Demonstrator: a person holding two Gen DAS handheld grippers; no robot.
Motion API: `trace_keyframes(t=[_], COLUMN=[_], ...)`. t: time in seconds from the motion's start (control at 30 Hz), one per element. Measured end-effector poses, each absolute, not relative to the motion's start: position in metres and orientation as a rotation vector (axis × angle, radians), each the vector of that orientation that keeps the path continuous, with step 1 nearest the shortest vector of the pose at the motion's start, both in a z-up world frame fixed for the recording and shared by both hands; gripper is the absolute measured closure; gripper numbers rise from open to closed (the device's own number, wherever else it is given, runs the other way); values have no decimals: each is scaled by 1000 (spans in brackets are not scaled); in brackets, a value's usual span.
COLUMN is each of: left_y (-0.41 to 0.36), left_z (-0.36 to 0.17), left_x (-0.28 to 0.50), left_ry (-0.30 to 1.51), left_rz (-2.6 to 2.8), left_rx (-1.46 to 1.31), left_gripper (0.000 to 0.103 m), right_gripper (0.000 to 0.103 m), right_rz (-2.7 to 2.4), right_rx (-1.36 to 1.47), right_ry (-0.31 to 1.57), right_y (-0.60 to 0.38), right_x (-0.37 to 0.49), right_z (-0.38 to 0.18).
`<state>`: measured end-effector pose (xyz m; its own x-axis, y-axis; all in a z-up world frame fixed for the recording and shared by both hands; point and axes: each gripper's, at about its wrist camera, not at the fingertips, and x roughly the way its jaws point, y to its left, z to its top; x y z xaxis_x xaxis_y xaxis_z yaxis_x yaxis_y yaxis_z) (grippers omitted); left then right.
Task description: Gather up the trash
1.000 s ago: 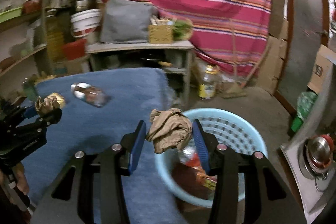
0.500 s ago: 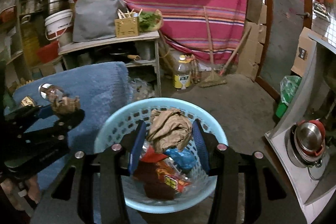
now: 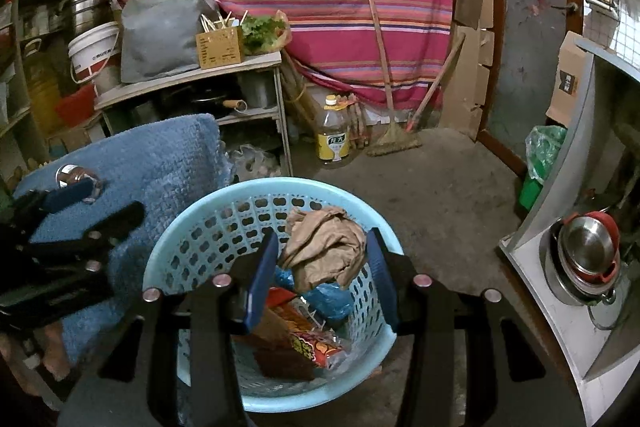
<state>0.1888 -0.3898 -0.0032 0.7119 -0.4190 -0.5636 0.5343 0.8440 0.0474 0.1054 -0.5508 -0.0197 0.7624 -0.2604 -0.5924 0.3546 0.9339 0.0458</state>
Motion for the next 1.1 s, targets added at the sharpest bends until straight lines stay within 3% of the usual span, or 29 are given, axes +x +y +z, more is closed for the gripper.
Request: trace_keyframes(t=[0.17, 0.43, 0.5, 0.53, 0.73, 1.1], left_y=[-343, -277, -262, -253, -206, -144], left_z=[12, 22, 23, 24, 36, 59], left_x=[185, 179, 178, 176, 158, 102], left_ry=[541, 542, 542, 541, 490, 410], left_rz=[-460, -340, -313, -300, -250, -177], left_rx=[158, 125, 116, 105, 75, 98], left_gripper=[6, 6, 5, 6, 5, 5], right_gripper=[57, 53, 39, 26, 9, 4], right_rz=[-315, -283, -300, -301, -335, -196], right_rx=[174, 174, 178, 182, 160, 99], right_ry=[632, 635, 629, 627, 606, 492], right_y=[-546, -520, -517, -516, -501, -393], right_x=[117, 142, 149, 151, 151, 107], right_z=[-28, -39, -43, -44, -35, 4])
